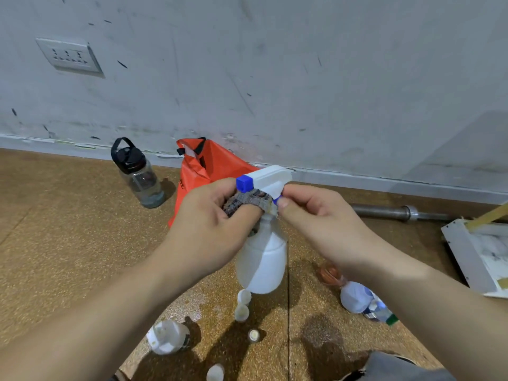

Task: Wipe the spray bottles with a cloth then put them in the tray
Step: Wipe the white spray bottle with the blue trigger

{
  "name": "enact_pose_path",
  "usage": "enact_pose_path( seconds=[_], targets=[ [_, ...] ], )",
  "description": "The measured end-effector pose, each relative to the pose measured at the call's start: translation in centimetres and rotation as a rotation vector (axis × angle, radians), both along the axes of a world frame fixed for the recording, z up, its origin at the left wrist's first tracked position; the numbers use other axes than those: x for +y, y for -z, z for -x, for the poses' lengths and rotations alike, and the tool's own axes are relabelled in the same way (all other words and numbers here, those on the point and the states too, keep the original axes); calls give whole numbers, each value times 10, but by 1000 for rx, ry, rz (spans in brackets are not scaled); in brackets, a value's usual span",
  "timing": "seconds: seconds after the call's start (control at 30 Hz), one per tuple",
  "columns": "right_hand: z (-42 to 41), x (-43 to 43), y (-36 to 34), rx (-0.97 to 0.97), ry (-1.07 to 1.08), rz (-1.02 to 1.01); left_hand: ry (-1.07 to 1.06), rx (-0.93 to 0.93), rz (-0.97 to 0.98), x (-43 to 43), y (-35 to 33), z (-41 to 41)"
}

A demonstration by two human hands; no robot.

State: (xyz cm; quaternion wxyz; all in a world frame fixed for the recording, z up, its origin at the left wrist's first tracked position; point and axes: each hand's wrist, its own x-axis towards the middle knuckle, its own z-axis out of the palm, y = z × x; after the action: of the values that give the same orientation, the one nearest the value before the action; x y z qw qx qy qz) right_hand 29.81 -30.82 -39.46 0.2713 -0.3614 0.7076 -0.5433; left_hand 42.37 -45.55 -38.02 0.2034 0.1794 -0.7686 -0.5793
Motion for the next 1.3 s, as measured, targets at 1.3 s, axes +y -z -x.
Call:
enact_pose_path(
  seconds=[1.3],
  targets=[
    [-12,-4,-17,-151,186,26,3,-100,-296,57,30,-4]
  ],
)
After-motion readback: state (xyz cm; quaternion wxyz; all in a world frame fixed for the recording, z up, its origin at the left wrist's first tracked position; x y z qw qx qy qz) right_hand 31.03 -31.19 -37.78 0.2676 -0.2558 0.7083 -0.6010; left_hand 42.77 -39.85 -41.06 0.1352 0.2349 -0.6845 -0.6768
